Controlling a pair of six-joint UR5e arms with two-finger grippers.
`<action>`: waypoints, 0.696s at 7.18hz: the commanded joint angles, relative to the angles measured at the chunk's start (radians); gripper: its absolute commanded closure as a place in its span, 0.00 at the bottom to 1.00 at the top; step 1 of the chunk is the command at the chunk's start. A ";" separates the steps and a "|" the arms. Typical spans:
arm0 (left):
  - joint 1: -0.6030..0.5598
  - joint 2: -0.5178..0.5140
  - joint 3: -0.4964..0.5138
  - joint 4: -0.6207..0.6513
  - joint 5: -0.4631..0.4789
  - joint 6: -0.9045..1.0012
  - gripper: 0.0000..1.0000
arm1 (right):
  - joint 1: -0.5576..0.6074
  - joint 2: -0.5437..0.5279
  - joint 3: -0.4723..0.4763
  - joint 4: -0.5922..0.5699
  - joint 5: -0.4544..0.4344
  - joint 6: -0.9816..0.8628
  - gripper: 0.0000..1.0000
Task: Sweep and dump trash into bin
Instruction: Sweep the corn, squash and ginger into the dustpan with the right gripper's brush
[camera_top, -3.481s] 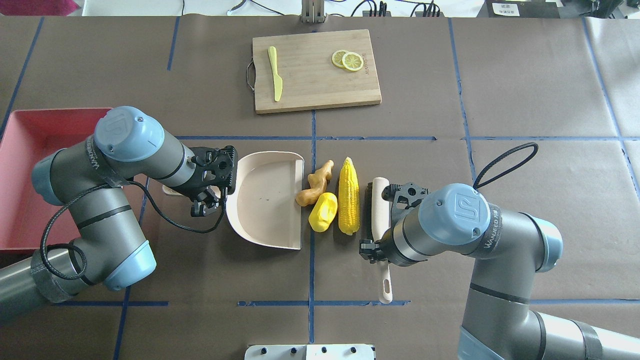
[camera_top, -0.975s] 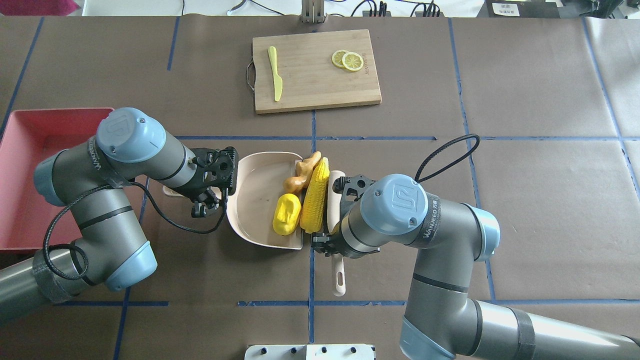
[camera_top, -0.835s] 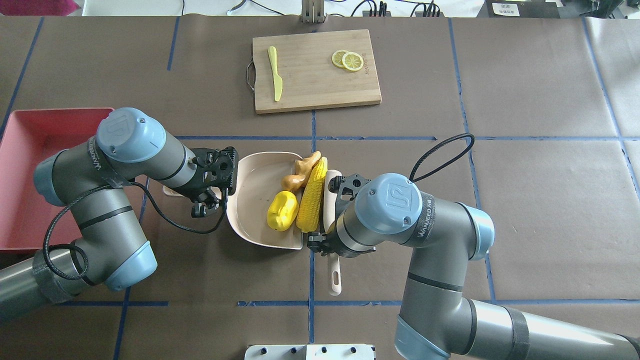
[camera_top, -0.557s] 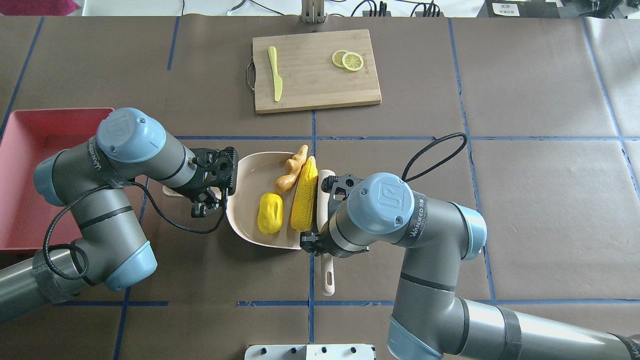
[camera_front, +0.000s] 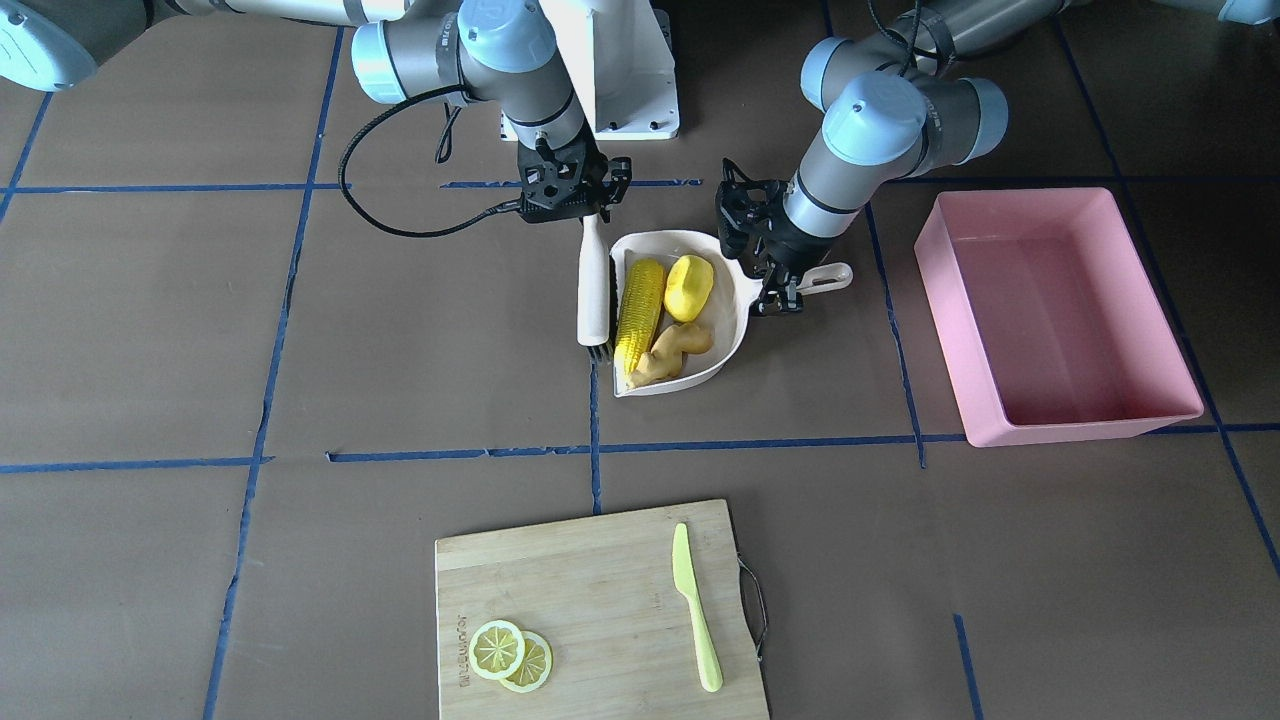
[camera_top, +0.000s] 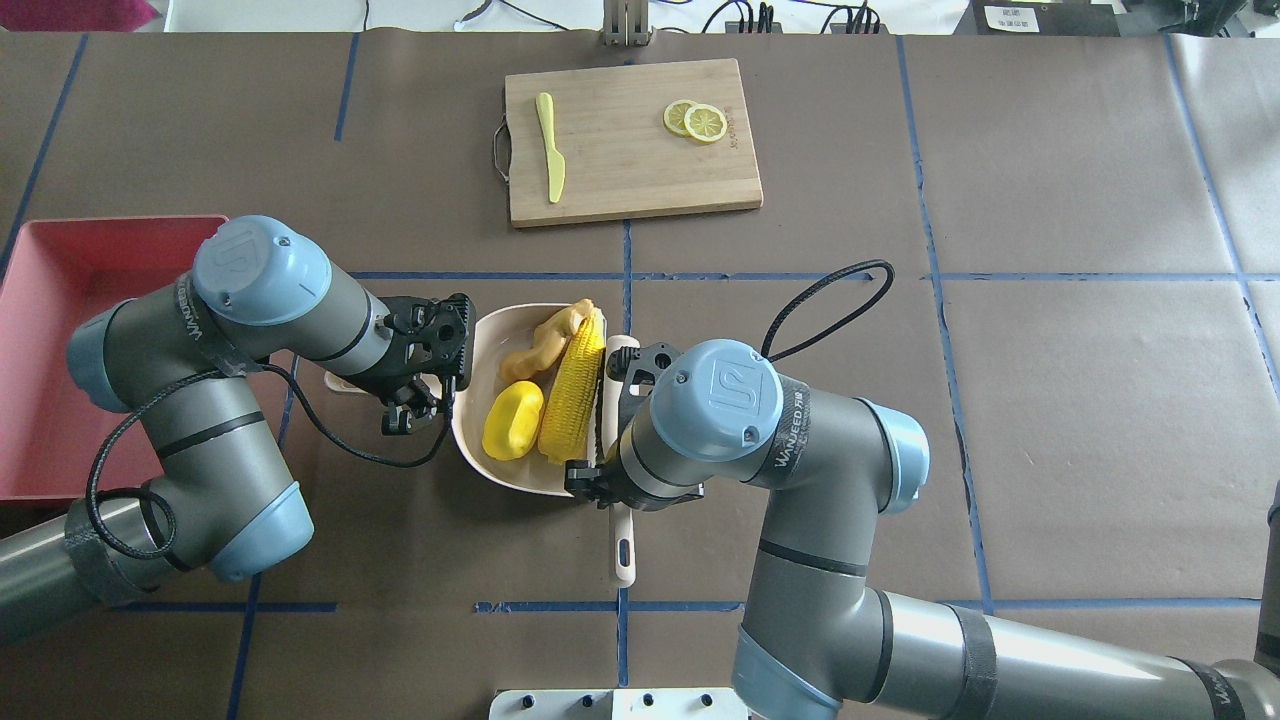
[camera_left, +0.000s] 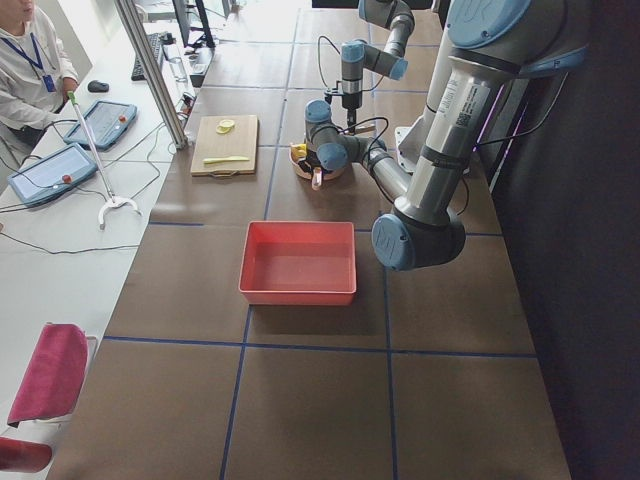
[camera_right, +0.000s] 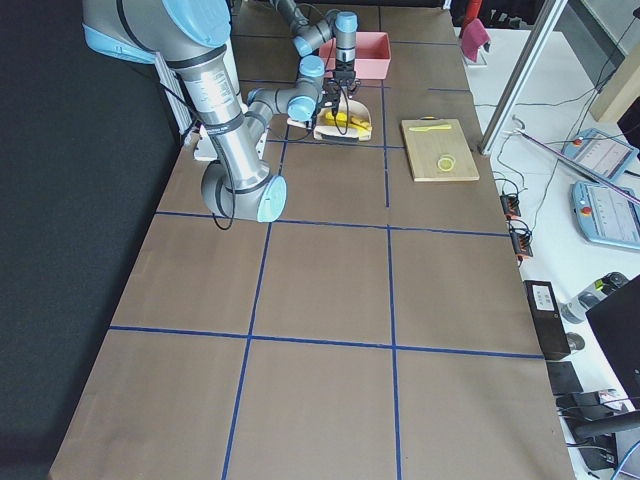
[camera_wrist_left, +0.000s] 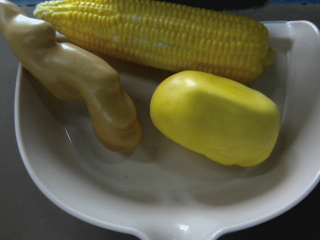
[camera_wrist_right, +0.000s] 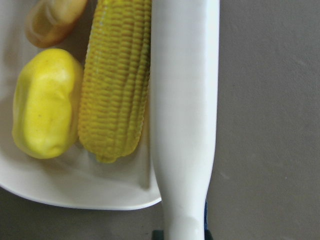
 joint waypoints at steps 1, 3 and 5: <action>0.000 0.000 0.000 0.000 0.000 0.000 1.00 | -0.003 0.043 -0.040 0.001 -0.003 -0.007 1.00; 0.000 0.000 0.002 0.000 0.000 0.000 1.00 | -0.021 0.066 -0.054 0.003 -0.042 -0.013 1.00; 0.000 0.000 0.002 0.000 0.000 0.000 1.00 | -0.032 0.069 -0.060 0.029 -0.073 -0.019 1.00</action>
